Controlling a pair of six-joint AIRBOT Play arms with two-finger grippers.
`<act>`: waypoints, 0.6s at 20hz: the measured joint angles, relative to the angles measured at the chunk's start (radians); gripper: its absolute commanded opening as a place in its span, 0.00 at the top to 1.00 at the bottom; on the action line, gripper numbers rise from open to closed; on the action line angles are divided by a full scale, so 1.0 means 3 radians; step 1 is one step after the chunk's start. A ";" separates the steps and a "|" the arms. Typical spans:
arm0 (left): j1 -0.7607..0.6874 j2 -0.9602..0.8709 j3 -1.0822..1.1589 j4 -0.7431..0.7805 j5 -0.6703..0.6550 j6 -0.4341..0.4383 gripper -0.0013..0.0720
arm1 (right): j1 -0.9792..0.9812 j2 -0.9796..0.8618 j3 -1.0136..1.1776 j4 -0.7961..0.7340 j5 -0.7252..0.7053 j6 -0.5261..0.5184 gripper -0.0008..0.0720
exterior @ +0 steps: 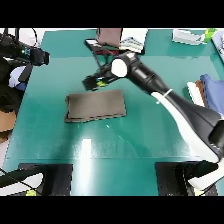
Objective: Fold the shirts.
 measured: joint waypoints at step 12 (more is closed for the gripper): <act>0.0003 0.0001 -0.0001 -0.0248 -0.0065 0.0023 0.95 | -0.0806 0.0435 -0.1511 -0.0098 -0.0052 0.1128 0.19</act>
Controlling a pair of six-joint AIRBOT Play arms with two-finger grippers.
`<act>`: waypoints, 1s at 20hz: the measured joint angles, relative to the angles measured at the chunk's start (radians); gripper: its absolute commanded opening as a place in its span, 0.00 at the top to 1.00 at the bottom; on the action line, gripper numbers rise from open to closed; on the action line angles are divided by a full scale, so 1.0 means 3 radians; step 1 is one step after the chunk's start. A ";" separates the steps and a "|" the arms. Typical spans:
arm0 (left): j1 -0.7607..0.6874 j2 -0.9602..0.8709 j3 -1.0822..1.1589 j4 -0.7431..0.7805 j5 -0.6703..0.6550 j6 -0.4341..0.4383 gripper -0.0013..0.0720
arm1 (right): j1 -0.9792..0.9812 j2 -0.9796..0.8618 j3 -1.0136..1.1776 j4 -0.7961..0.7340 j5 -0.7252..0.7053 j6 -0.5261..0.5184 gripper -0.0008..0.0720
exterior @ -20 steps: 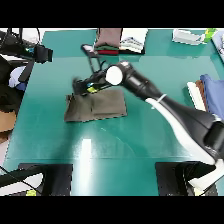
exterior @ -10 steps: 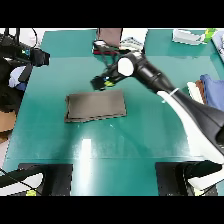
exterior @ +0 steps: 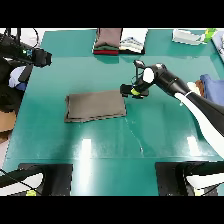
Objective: Fold the shirts.
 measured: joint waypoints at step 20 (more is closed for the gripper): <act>-0.0144 0.0000 0.0000 -0.0065 -0.0181 0.0076 0.95 | 0.0005 -0.0724 0.0511 0.0383 0.0229 -0.0340 0.96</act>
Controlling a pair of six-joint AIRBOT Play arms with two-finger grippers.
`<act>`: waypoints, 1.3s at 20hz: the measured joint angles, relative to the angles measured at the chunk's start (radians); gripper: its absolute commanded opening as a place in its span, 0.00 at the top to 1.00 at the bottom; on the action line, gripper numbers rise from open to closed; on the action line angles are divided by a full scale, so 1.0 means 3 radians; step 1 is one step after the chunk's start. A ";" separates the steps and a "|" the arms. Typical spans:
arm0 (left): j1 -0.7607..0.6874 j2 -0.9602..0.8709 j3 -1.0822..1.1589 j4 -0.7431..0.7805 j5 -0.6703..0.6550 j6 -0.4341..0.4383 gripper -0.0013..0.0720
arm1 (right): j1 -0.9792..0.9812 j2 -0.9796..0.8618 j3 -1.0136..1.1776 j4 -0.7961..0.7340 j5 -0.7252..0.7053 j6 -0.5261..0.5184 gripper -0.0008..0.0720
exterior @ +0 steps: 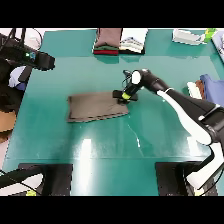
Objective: Fold the shirts.
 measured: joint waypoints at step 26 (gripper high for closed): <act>-0.0776 0.0000 0.0000 -0.0111 0.0015 -0.0085 0.95 | -0.3544 0.1061 0.0712 -0.0098 -0.0168 -0.0621 0.96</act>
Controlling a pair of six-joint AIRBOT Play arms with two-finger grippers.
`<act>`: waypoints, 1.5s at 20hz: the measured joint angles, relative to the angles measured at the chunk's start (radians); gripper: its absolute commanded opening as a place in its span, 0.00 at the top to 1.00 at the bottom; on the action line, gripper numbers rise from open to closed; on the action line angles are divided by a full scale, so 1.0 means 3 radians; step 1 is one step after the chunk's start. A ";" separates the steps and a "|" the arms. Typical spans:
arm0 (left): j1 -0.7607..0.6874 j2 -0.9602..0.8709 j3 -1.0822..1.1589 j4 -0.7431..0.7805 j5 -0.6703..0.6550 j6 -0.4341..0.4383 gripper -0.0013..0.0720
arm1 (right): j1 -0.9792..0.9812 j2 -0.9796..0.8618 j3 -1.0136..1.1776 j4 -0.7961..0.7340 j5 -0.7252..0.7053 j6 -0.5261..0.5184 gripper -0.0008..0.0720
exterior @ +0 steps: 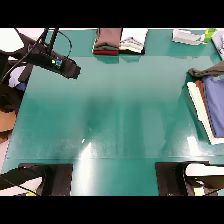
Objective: Fold the shirts.
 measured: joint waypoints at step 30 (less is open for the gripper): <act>-0.0001 0.0000 -0.0017 -0.0004 -0.0189 -0.0006 0.95 | -0.1150 0.1518 -0.2103 -0.1039 0.0793 -0.1031 0.12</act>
